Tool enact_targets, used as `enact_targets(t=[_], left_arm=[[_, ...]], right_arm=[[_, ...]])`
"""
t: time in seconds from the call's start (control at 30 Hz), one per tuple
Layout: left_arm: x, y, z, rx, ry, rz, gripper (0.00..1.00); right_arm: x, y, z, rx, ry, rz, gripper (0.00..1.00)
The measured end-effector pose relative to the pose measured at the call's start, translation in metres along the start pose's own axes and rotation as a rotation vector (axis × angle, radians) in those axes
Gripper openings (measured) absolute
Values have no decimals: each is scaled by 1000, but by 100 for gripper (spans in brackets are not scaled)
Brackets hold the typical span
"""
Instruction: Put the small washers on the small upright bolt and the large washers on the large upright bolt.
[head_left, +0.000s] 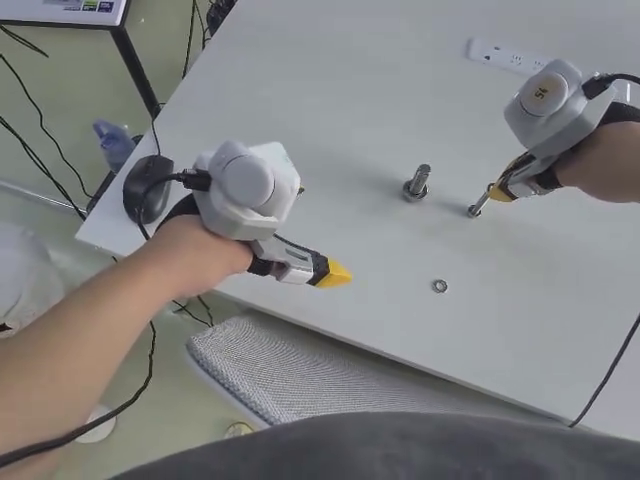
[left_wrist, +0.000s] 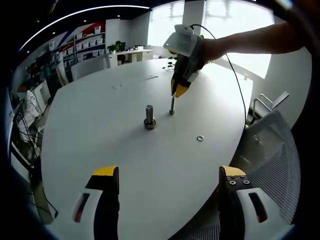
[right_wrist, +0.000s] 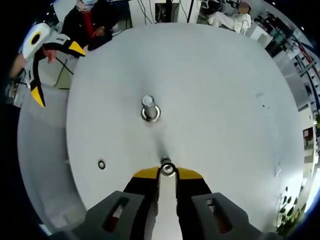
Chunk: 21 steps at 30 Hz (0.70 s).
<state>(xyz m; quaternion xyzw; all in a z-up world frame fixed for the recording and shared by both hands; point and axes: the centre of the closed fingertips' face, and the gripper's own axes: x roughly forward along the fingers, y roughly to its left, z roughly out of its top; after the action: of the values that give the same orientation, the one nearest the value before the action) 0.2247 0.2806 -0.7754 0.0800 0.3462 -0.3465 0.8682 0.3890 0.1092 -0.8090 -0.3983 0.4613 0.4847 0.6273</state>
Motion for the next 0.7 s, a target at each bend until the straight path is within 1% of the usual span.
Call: enact_targets(t=[0.1, 0.17, 0.33, 0.7], left_arm=[[0, 1, -1, 0, 2, 2, 81], [0, 2, -2, -2, 4, 2, 81], [0, 2, -2, -5, 7, 0, 81], [1, 3, -3, -9, 11, 1, 80]], right_arm=[[1, 4, 1, -4, 4, 4, 12], [3, 3, 0, -7, 9, 3, 12], [3, 7, -1, -4, 15, 6, 12], [5, 11, -2, 0, 17, 10, 12]])
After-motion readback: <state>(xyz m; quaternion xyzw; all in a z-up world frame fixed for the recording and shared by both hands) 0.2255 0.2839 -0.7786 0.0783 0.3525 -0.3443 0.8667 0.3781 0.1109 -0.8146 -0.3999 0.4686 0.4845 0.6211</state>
